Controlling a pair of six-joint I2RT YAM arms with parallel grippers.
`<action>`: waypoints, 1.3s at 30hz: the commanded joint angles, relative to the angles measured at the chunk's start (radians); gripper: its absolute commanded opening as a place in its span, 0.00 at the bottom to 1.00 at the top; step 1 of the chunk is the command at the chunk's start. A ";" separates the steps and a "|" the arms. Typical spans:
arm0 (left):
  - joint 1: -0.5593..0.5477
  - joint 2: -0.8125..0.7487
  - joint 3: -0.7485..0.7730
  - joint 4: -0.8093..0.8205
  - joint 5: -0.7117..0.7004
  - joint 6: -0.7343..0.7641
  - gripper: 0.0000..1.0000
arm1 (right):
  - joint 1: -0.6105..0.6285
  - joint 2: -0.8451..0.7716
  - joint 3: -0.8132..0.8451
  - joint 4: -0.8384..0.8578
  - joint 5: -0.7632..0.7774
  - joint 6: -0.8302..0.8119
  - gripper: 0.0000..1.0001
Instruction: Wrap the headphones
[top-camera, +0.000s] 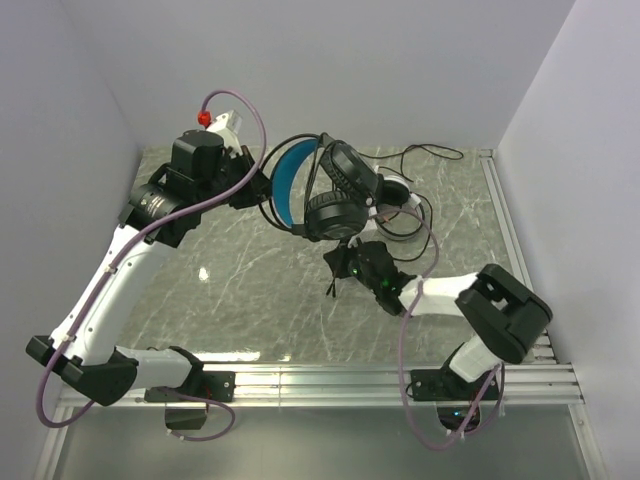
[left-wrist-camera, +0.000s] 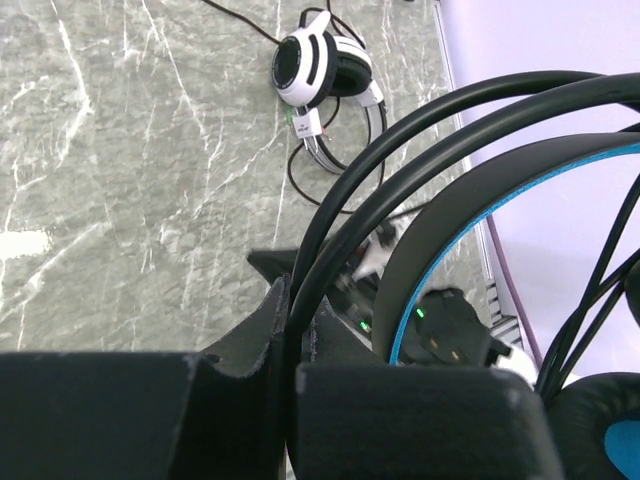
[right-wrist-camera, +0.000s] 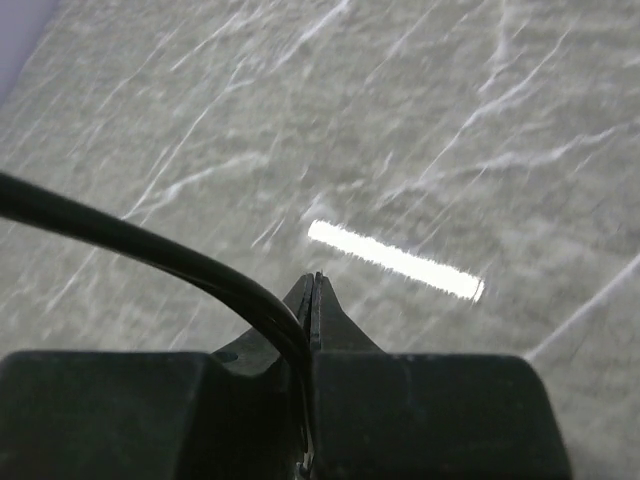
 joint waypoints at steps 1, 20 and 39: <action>0.004 -0.018 0.033 0.126 0.000 -0.035 0.00 | 0.031 -0.101 -0.057 0.015 -0.041 0.059 0.00; 0.019 0.059 -0.096 0.325 -0.472 -0.178 0.00 | 0.487 -0.475 -0.089 -0.487 0.131 0.197 0.00; -0.134 0.215 -0.317 0.501 -1.015 0.191 0.00 | 0.542 -0.344 0.633 -1.439 0.526 -0.104 0.00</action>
